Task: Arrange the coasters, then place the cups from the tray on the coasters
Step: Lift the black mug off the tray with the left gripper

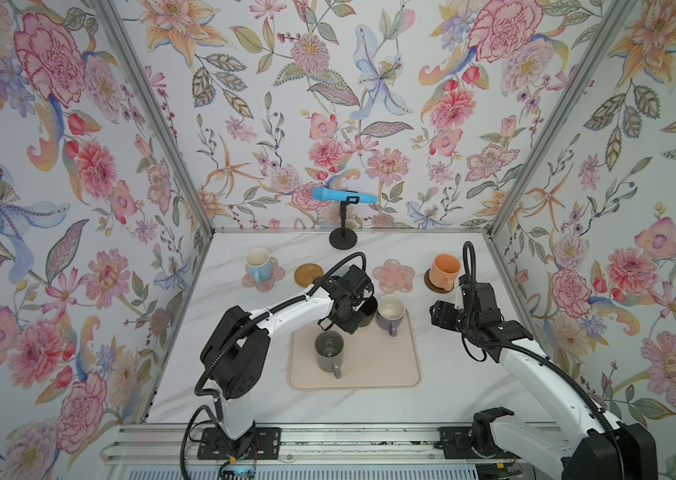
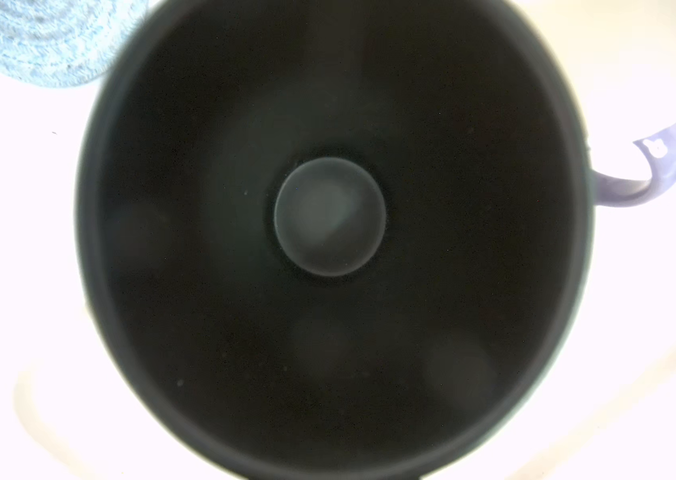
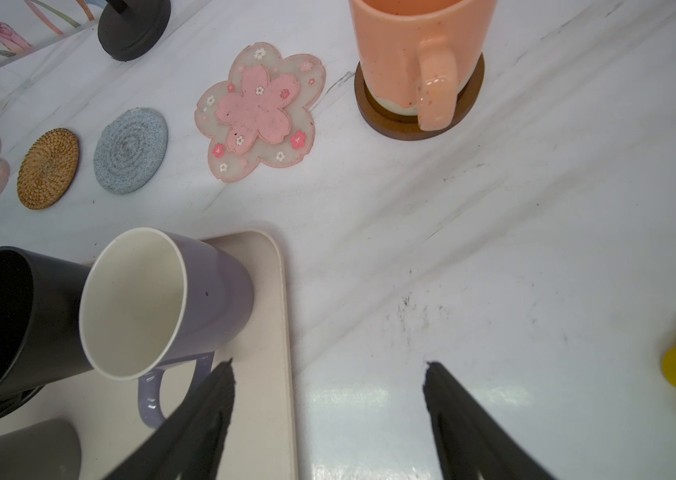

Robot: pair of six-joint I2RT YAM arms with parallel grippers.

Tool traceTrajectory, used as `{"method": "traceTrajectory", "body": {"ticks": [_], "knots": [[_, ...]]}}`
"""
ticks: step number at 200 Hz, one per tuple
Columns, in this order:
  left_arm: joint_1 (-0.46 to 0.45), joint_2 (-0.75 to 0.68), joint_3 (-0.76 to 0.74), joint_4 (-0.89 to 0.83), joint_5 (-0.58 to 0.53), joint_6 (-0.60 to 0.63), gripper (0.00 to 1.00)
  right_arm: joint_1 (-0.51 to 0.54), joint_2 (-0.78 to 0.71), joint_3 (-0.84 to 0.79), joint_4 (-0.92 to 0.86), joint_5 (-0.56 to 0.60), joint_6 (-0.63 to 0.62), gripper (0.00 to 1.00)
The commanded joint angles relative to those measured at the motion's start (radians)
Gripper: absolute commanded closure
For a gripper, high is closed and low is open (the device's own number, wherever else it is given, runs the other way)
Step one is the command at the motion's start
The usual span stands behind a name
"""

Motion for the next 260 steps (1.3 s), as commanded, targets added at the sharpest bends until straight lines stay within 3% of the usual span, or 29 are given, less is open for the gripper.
{"method": "traceTrajectory", "body": {"ticks": [1, 170, 260], "knots": [[0.012, -0.054, 0.036, 0.017, -0.035, 0.013, 0.93, -0.007, -0.011, 0.0, -0.021, -0.007, -0.002, 0.26], [0.146, -0.211, -0.035, 0.077, -0.014, -0.045, 0.97, -0.005, -0.015, -0.009, -0.021, -0.027, 0.022, 0.26], [0.169, -0.239, -0.055, 0.098, -0.031, -0.054, 0.99, -0.004, -0.021, -0.003, -0.021, -0.042, 0.037, 0.26]]}}
